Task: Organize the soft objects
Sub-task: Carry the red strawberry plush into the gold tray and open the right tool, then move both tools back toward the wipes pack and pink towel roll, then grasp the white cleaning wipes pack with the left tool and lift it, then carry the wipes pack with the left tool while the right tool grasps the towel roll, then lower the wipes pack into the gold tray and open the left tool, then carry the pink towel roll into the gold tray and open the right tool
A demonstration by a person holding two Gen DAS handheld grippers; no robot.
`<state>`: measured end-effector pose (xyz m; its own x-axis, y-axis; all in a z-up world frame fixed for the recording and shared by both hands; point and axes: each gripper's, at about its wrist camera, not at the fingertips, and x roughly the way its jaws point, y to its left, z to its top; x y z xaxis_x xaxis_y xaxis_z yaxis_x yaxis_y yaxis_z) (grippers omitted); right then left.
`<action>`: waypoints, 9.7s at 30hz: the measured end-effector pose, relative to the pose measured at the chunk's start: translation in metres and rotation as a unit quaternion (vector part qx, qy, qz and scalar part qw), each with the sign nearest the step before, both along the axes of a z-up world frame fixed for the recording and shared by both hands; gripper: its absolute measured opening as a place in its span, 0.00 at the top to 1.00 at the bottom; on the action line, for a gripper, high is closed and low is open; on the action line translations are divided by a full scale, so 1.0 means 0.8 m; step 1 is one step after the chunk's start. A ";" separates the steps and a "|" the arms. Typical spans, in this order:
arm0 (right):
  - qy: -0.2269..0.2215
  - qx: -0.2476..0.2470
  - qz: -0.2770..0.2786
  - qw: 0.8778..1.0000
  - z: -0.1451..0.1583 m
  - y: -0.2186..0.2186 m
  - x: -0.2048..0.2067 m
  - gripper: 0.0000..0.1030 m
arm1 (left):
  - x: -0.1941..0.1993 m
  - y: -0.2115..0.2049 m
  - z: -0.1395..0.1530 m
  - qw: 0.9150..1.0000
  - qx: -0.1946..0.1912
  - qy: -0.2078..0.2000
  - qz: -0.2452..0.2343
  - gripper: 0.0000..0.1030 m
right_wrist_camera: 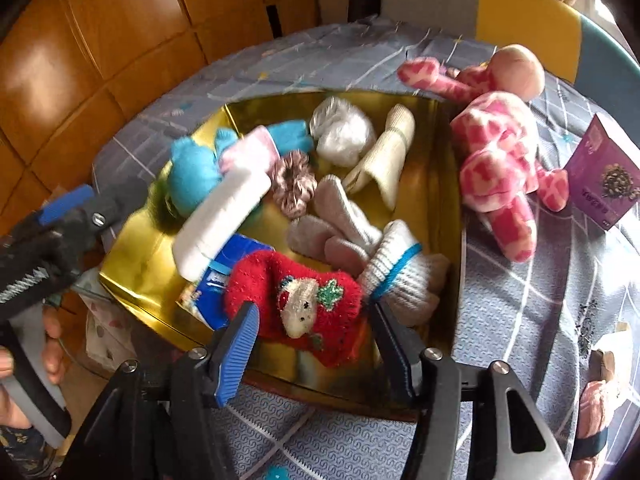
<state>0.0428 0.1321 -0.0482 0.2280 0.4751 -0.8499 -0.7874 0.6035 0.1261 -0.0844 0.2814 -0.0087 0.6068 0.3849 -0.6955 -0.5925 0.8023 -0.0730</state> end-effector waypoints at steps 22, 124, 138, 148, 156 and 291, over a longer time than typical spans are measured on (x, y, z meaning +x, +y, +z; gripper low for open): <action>-0.064 0.044 -0.109 0.991 0.052 -0.134 0.004 0.42 | 0.015 -0.054 0.012 0.997 0.020 0.000 -0.072 0.00; 0.061 0.275 -0.515 0.810 0.027 -0.533 0.107 0.39 | 0.380 -0.535 -0.112 0.749 0.076 0.223 -0.619 0.18; 0.081 0.202 -0.451 0.865 0.015 -0.483 0.120 0.39 | 0.357 -0.402 -0.038 0.852 -0.020 0.125 -0.507 0.25; 0.059 0.016 -0.296 0.953 -0.008 -0.376 0.115 0.39 | 0.272 -0.326 0.013 0.901 -0.023 0.060 -0.430 0.25; 0.021 -0.118 -0.222 0.968 -0.038 -0.327 0.128 0.39 | 0.204 -0.279 0.035 0.931 -0.003 0.027 -0.364 0.24; -0.034 -0.101 -0.239 0.965 0.003 -0.252 0.058 0.63 | -0.008 -0.031 0.003 1.000 -0.007 -0.017 -0.014 0.00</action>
